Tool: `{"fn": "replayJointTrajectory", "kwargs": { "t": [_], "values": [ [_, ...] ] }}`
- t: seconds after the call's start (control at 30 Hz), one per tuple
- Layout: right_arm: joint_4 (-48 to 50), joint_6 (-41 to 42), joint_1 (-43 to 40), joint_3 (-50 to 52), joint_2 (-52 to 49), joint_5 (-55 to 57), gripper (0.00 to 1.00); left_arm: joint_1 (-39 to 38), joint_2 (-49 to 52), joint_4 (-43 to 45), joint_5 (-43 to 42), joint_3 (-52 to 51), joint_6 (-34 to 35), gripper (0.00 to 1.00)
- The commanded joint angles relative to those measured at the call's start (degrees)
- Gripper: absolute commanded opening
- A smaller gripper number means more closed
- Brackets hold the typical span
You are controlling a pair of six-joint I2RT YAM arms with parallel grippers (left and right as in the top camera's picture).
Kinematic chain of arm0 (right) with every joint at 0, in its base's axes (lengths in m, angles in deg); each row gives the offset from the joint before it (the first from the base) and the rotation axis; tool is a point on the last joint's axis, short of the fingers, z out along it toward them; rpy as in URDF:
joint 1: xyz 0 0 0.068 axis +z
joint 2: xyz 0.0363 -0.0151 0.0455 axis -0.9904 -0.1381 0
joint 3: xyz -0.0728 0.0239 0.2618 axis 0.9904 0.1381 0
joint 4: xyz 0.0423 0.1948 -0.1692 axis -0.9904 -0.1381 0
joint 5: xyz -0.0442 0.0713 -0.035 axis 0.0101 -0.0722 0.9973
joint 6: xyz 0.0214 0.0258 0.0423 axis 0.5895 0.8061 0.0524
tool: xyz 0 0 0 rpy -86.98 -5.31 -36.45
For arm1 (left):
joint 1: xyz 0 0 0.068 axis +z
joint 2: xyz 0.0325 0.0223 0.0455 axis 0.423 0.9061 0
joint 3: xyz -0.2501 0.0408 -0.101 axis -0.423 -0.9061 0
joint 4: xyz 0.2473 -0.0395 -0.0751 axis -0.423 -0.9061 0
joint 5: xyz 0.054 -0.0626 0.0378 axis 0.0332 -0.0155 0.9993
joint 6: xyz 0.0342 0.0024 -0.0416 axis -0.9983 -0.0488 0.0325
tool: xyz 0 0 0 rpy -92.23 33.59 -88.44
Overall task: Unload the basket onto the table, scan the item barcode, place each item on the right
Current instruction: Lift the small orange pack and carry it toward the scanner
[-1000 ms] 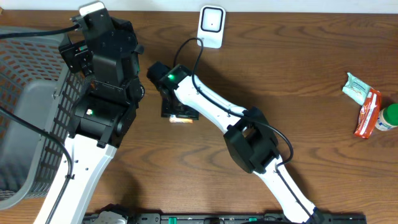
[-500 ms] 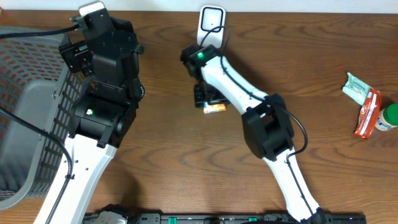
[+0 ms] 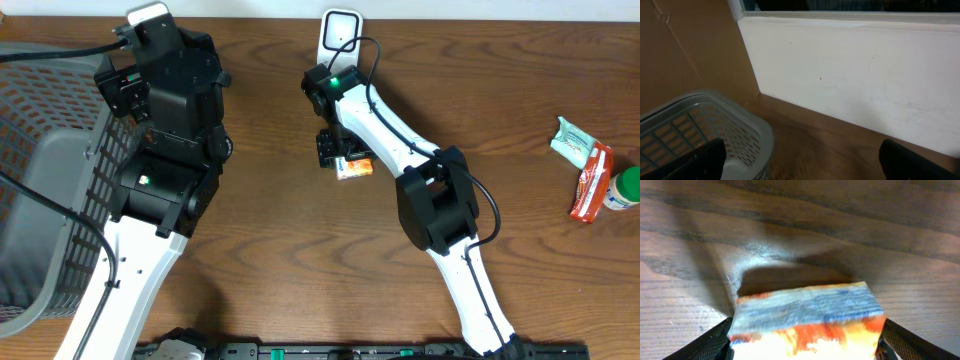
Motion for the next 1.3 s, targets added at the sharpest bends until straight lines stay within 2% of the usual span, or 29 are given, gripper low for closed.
{"fn": "replayJointTrajectory", "kwargs": {
  "t": [0.0, 0.13, 0.2, 0.47, 0.6, 0.97, 1.13, 1.27],
  "values": [
    [0.68, -0.72, 0.17, 2.16, -0.72, 0.66, 0.77, -0.02, 0.24, 0.24, 0.17, -0.35, 0.52, 0.98],
    [0.52, -0.07, 0.17, 3.67, -0.72, 0.66, 0.61, -0.02, 0.24, 0.24, 0.17, -0.35, 0.52, 0.98],
    [0.44, -0.09, 0.17, 3.65, -0.72, 0.63, 0.58, -0.02, 0.24, 0.24, 0.17, -0.35, 0.52, 0.98],
    [-0.92, -0.13, 0.07, 2.95, -0.7, 0.33, 0.54, -0.02, 0.24, 0.24, 0.17, -0.35, 0.52, 0.98],
    [-4.63, -0.57, -0.37, -0.35, -0.7, -0.87, 0.55, -0.02, 0.24, 0.24, 0.17, -0.35, 0.52, 0.98],
    [-20.2, -9.55, -4.55, -9.09, -0.7, -19.28, 0.53, -0.02, 0.24, 0.24, 0.17, -0.35, 0.52, 0.98],
    [-20.17, -13.11, -4.87, -8.74, -0.7, -28.59, 0.55, -0.02, 0.24, 0.24, 0.17, -0.35, 0.52, 0.98],
    [-20.17, -13.64, -4.66, -8.74, -0.7, -29.99, 0.55, -0.02, 0.24, 0.24, 0.17, -0.35, 0.52, 0.98]
  ]
}}
